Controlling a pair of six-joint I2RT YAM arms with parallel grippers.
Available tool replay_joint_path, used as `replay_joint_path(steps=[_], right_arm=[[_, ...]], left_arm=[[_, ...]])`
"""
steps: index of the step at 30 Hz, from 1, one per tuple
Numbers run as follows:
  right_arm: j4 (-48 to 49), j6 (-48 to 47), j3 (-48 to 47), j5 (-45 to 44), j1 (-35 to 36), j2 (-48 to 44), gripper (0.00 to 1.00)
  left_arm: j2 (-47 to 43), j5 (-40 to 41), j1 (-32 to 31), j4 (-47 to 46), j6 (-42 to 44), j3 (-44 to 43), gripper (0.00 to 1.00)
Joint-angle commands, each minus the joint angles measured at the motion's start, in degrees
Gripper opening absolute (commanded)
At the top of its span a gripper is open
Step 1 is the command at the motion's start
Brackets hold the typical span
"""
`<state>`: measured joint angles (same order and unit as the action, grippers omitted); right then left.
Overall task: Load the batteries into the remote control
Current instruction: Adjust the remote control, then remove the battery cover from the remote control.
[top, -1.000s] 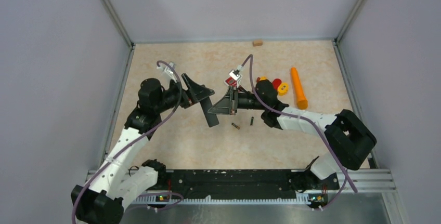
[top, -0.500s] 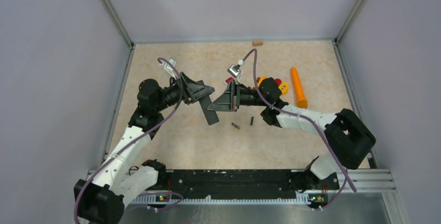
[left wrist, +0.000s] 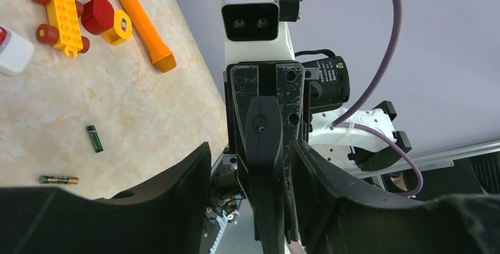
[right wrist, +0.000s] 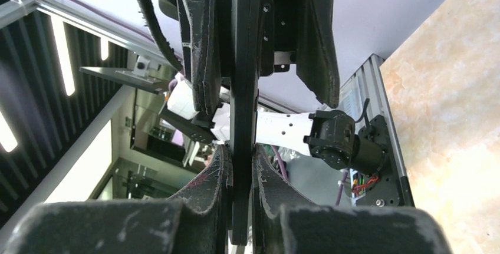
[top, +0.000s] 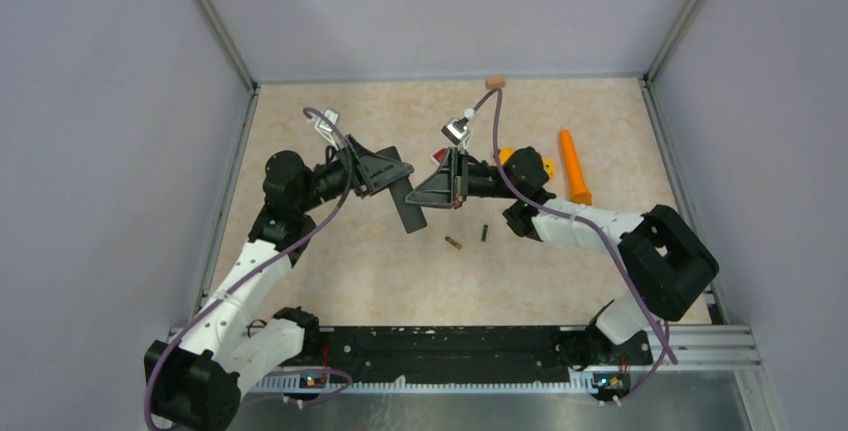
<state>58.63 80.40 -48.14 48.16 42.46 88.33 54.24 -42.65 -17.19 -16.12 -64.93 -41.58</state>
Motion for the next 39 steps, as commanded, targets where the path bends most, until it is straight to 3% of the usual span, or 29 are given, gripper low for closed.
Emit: replay_joint_path(steps=[1, 5, 9, 10, 11, 14, 18, 22, 26, 29, 39], right_arm=[[8.0, 2.9, -2.0, 0.5, -0.8, 0.8, 0.0], [10.5, 5.0, -2.0, 0.4, -1.1, 2.3, 0.0], [10.3, 4.3, -1.6, 0.1, -1.1, 3.2, 0.0], [9.8, 3.5, -1.2, -0.7, -1.1, 3.1, 0.03], [9.2, 2.6, -0.7, -1.8, -1.1, 2.7, 0.15], [4.6, -2.6, 0.8, -6.6, -1.0, -0.4, 0.47], [-5.9, -12.6, 0.9, -15.0, 0.6, -5.9, 0.62], [-5.6, -16.1, 2.4, -20.7, 2.7, -7.3, 0.65], [5.2, -10.3, 6.1, -22.8, 4.1, -4.8, 0.65], [7.8, -8.9, 7.6, -25.0, 5.8, -4.2, 0.68], [5.0, -7.6, 5.8, -32.0, 8.0, -4.6, 0.68]], left_arm=[[-1.6, -0.8, 0.6, -3.7, 0.0, 0.3, 0.55], [-2.1, -0.5, 0.8, -3.7, 0.0, 0.8, 0.35], [-1.9, -0.7, 0.9, -3.8, 0.3, 0.6, 0.08], [-1.9, -0.7, 0.9, -3.7, 0.9, 0.7, 0.02], [-1.9, -0.6, 0.9, -3.8, 1.5, 0.7, 0.0], [-2.7, 0.7, 0.9, -4.0, 5.2, 1.4, 0.0], [-4.0, 3.2, 1.0, -8.4, 7.5, 3.0, 0.0], [-3.9, 4.2, 0.9, -12.9, 5.7, 3.5, 0.0], [-4.1, 4.5, 0.9, -15.2, 1.9, 3.3, 0.0], [-5.1, 6.2, 0.9, -15.7, 0.0, 3.6, 0.0], [-6.3, 10.3, 0.9, -19.0, -5.2, 6.1, 0.0]])
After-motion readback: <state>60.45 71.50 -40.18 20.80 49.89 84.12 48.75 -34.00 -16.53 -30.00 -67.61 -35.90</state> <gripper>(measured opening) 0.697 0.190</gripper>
